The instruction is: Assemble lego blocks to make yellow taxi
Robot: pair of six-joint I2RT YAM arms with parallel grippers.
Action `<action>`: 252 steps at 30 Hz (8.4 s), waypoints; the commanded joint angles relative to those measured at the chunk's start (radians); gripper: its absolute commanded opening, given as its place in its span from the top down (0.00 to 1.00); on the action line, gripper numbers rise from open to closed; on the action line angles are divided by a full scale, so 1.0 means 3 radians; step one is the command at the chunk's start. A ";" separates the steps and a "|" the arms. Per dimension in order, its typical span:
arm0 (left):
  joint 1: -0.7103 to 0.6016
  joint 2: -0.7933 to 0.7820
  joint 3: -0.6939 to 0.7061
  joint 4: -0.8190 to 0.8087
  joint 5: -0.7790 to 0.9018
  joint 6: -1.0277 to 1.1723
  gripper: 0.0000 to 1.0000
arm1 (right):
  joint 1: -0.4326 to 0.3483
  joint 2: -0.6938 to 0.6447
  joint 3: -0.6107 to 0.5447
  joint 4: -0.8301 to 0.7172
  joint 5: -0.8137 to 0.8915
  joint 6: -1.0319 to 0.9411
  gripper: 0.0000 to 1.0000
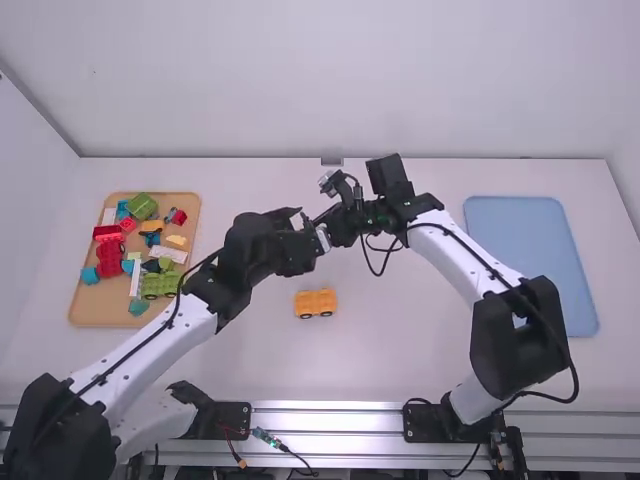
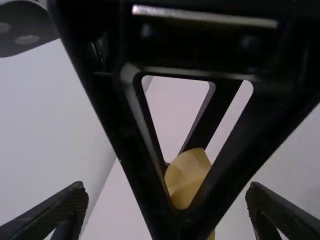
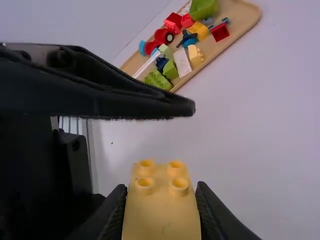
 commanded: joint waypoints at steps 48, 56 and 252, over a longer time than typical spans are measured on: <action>0.1083 0.1252 0.2101 -0.3174 0.2861 0.0980 0.06 | -0.0131 -0.0347 -0.0023 -0.0732 0.0057 -0.2959 0.88; 0.0814 0.1263 0.1976 -0.2834 0.2410 0.0692 0.09 | -0.0090 -0.0347 -0.0023 -0.0699 0.0060 -0.2960 0.91; -0.0918 0.2138 0.1695 -0.1979 0.0020 -0.0378 0.01 | -0.2125 -0.1634 -0.1136 0.0022 0.1291 -0.1254 0.01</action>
